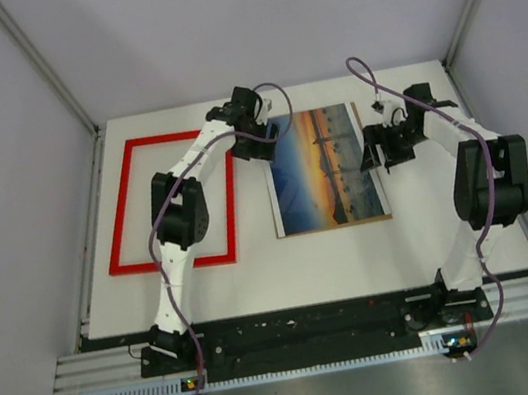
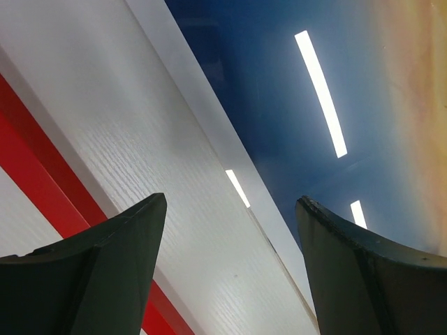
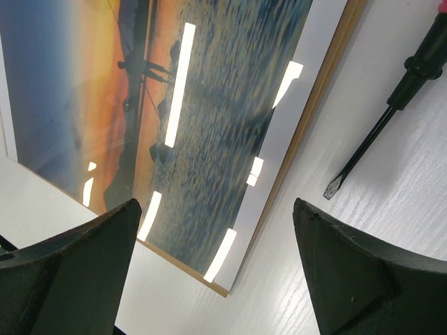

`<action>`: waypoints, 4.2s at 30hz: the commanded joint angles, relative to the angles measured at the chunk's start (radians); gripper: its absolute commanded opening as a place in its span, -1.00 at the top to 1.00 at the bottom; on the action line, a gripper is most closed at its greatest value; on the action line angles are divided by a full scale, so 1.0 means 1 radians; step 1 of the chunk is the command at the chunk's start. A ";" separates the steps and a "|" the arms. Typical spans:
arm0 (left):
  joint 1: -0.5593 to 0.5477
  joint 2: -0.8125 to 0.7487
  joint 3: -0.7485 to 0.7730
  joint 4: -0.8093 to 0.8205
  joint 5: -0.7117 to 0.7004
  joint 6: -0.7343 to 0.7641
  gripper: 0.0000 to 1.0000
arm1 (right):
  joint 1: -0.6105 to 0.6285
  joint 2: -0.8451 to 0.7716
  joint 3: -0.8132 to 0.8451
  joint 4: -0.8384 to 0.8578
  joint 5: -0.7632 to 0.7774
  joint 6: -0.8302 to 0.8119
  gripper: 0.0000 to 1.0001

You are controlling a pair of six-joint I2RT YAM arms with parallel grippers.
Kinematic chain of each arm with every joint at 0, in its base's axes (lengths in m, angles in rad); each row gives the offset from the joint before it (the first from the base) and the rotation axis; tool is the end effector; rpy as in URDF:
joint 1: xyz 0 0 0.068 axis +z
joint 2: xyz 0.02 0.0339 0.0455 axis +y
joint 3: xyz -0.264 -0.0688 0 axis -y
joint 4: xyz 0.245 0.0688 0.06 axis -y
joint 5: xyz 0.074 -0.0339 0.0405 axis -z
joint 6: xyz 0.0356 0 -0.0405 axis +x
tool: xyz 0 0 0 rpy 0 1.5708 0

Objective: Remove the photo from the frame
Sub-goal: Pick up the photo frame item from the photo frame.

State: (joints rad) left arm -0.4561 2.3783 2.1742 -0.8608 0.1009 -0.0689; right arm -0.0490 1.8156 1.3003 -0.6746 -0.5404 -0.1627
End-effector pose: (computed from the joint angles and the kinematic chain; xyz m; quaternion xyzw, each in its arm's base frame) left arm 0.4615 -0.2304 0.2094 0.1984 0.9465 -0.1120 0.2287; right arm 0.3661 0.0004 0.2041 -0.1042 0.9419 0.2414 0.2091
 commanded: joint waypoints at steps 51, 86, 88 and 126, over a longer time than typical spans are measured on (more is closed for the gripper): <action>-0.001 0.056 -0.094 0.086 0.063 -0.043 0.14 | -0.025 0.093 -0.035 0.014 -0.036 -0.027 -0.41; 0.025 -0.111 -0.140 0.098 0.019 -0.062 0.37 | -0.025 0.083 -0.022 -0.005 -0.148 -0.026 -0.19; 0.025 -0.116 -0.139 0.100 0.022 -0.060 0.37 | -0.023 0.080 -0.022 -0.010 -0.156 -0.024 -0.19; 0.080 -0.087 -0.212 0.149 0.192 -0.106 0.24 | -0.025 0.086 -0.018 0.033 -0.081 0.003 -0.23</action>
State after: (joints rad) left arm -0.3737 2.2841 1.9762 -0.7498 0.2203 -0.1699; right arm -0.0685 1.9217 1.2705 -0.6769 -0.6765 -0.1535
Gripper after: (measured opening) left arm 0.371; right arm 0.610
